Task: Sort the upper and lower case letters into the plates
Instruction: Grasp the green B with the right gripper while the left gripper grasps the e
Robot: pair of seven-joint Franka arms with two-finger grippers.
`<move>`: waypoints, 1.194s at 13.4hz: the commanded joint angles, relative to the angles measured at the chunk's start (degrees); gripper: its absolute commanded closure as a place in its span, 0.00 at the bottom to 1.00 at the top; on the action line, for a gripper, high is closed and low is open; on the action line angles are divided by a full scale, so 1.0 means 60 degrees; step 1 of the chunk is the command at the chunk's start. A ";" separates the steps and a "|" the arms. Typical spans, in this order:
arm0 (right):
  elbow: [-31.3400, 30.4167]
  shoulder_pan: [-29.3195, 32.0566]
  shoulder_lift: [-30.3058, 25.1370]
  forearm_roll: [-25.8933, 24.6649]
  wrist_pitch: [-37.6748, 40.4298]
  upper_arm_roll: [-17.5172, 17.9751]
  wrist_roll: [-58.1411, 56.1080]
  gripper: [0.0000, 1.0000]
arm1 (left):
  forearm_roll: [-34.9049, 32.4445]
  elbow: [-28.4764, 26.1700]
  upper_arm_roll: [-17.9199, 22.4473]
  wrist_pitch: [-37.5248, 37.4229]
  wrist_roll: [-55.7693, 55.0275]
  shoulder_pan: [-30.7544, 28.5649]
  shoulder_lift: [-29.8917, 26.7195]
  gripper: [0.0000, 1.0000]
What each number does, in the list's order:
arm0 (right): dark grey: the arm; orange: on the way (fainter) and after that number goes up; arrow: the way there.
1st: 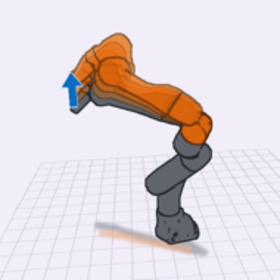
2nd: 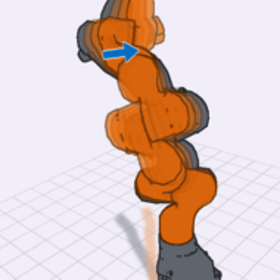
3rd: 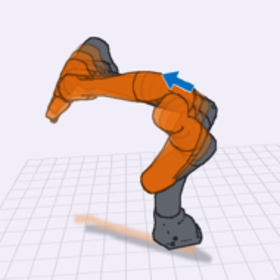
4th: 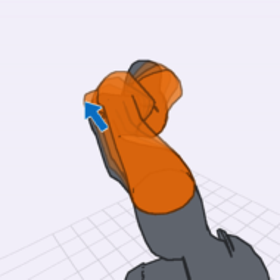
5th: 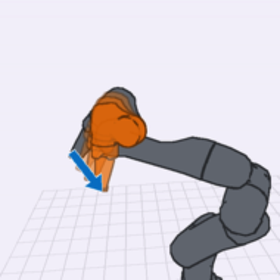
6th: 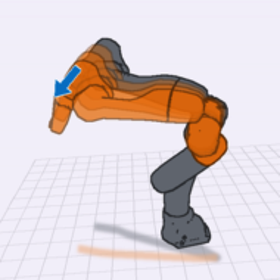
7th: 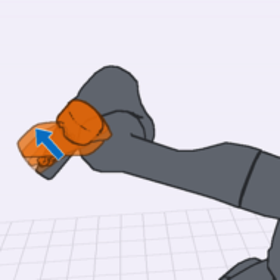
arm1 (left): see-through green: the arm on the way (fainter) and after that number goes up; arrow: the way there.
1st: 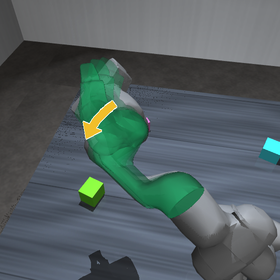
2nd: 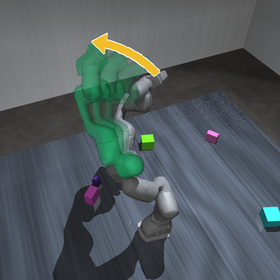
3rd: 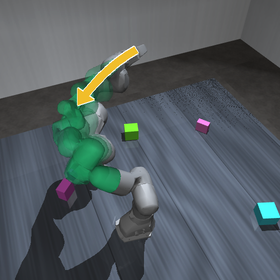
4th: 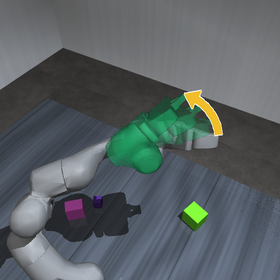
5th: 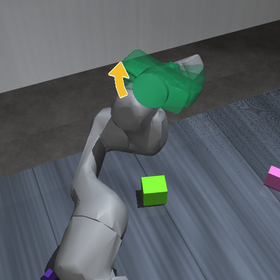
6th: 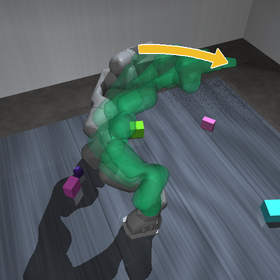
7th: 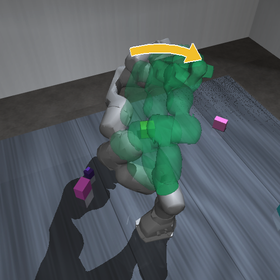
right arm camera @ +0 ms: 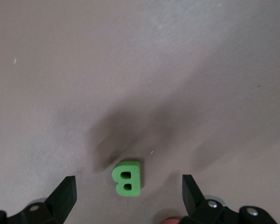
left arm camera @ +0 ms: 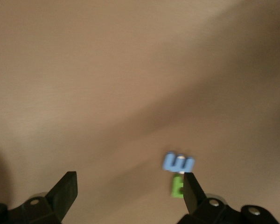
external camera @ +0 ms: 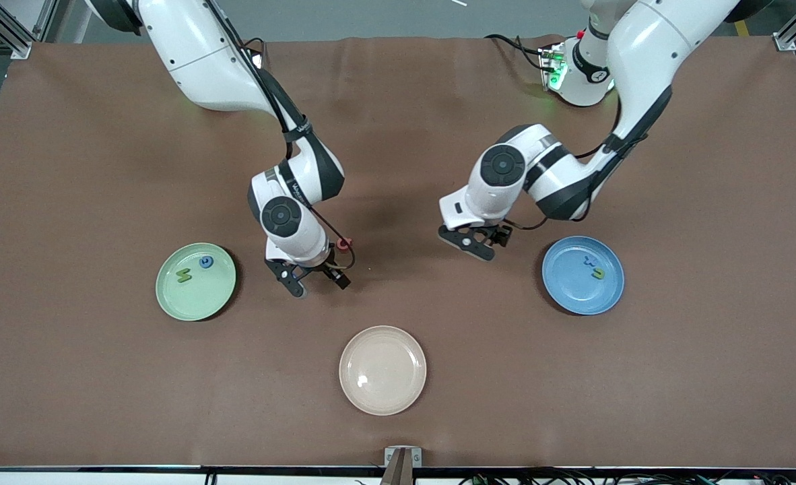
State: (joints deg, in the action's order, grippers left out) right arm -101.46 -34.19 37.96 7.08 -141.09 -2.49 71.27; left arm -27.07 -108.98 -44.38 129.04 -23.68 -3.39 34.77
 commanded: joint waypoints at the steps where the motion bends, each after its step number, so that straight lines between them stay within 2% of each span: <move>1: 0.0123 -0.0117 0.0133 -0.0331 -0.0084 -0.0083 -0.0451 0.01 | -0.0074 0.0350 0.0058 0.0361 -0.0038 0.0358 0.0620 0.00; 3: 0.0137 -0.0219 0.0250 -0.0447 -0.0099 -0.0083 -0.0554 0.03 | -0.0132 0.0292 0.0102 0.0524 -0.0372 0.0549 0.0825 0.01; 5: 0.0138 -0.0220 0.0323 -0.0623 -0.0099 -0.0083 -0.0584 0.10 | -0.0263 0.0190 0.0132 0.0553 -0.0565 0.0695 0.0987 0.02; 8: 0.0138 -0.0205 0.0324 -0.0610 -0.0084 -0.0083 -0.0599 0.26 | -0.0658 -0.0015 0.0525 0.0860 -0.0988 0.0988 0.1104 0.15; 11: 0.0138 -0.0205 0.0324 -0.0595 -0.0040 -0.0083 -0.0599 0.49 | -0.0733 -0.0031 0.0761 0.0963 -0.1063 0.1180 0.1149 0.26; 12: 0.0138 -0.0205 0.0324 -0.0595 -0.0011 -0.0083 -0.0584 0.59 | -0.0820 -0.0045 0.0762 0.1007 -0.1063 0.1194 0.1178 0.26; 16: 0.0138 -0.0161 0.0280 -0.0493 0.0004 -0.0083 -0.0511 0.96 | -0.1026 -0.0177 0.0820 0.1022 -0.1078 0.1180 0.1251 0.42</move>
State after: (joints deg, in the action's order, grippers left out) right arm -100.74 -34.99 39.14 4.26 -140.67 -2.69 68.00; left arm -31.86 -109.43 -39.79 134.18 -29.04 3.40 42.32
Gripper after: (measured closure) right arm 0.722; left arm 0.357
